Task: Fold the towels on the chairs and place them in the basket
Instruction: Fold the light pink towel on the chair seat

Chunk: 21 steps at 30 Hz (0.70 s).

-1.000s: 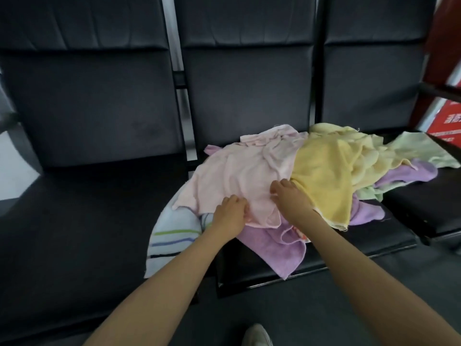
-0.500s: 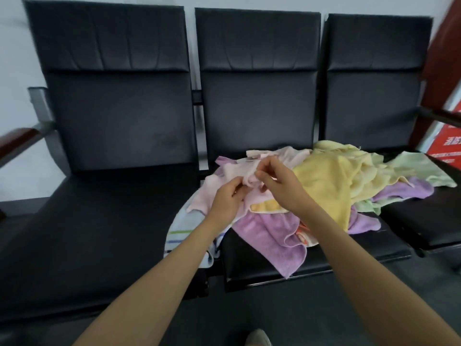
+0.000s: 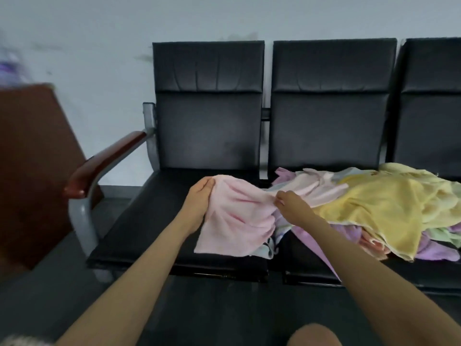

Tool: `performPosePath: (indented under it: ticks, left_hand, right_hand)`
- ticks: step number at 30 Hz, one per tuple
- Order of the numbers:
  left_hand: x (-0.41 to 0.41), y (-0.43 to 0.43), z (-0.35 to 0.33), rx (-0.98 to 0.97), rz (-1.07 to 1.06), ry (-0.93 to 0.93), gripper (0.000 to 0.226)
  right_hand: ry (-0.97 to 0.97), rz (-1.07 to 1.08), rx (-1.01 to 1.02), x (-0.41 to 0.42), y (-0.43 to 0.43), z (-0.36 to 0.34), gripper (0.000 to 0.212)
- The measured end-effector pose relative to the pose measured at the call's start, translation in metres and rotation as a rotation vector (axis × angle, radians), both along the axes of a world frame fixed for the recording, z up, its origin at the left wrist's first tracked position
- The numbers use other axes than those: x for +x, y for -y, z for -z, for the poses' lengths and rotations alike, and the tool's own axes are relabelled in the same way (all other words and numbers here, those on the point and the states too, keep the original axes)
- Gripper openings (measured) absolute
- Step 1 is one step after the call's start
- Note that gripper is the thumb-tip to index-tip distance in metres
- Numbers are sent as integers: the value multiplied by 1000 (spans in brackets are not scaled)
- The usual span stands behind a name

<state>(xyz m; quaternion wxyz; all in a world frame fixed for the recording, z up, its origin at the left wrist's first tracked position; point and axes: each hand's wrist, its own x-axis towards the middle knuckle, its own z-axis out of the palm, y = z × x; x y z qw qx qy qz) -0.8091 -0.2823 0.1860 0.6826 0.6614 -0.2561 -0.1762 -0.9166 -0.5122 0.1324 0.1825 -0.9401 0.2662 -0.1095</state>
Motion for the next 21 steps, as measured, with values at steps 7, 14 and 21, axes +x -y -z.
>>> performPosePath:
  ticks: [7, 14, 21]
  left_hand:
    - [47, -79, 14, 96, -491, -6, 27]
    - [70, -118, 75, 623, -353, 31, 59]
    - [64, -107, 124, 1045, -25, 440, 62]
  right_hand:
    - [545, -210, 252, 64, -121, -49, 12]
    - [55, -486, 277, 101, -163, -17, 47]
    - [-390, -262, 119, 86, -118, 58, 62]
